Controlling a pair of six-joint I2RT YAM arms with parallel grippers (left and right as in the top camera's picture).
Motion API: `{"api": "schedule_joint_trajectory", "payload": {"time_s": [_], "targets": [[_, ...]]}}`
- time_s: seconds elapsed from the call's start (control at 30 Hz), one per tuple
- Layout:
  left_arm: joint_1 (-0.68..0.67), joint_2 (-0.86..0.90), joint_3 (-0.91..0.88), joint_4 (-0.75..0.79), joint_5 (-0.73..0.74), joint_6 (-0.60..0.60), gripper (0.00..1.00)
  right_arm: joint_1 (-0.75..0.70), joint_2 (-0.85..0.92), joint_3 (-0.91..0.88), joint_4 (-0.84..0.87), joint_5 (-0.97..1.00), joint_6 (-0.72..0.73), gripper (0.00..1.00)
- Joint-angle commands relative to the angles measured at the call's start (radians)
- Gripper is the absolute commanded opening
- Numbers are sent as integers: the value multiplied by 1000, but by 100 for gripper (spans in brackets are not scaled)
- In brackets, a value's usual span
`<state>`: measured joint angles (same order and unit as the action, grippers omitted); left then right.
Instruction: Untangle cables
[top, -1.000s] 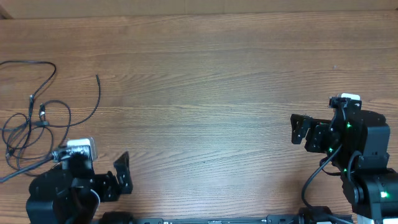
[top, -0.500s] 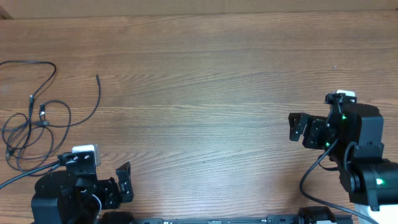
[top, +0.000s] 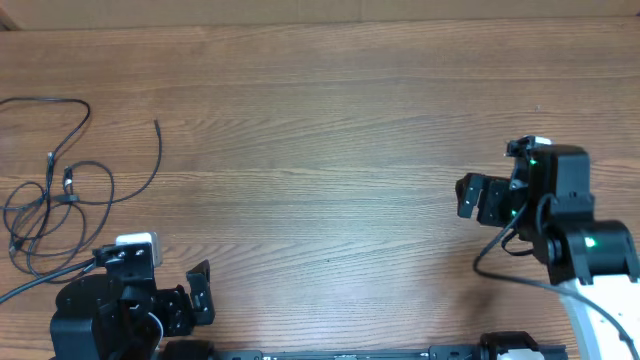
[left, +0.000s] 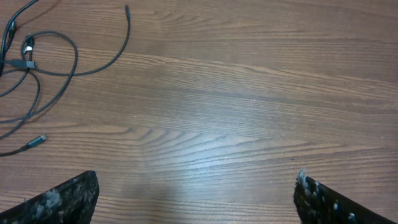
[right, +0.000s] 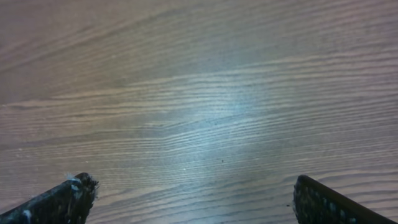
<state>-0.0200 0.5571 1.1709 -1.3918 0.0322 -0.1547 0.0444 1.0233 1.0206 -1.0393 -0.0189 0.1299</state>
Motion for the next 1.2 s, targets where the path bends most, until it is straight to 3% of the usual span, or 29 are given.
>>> {"api": "schedule_joint_trajectory", "payload": {"time_s": [0.0, 0.53, 1.17], "targets": [[-6, -8, -9, 2, -10, -10, 99, -6, -3, -8, 6, -2, -4, 100], [-6, -8, -9, 2, -10, -10, 99, -6, -378, -90, 75, 2, -5, 100], [-6, -8, -9, 2, -10, -10, 100, 47, -739, -616, 896, -9, -5, 100]]}}
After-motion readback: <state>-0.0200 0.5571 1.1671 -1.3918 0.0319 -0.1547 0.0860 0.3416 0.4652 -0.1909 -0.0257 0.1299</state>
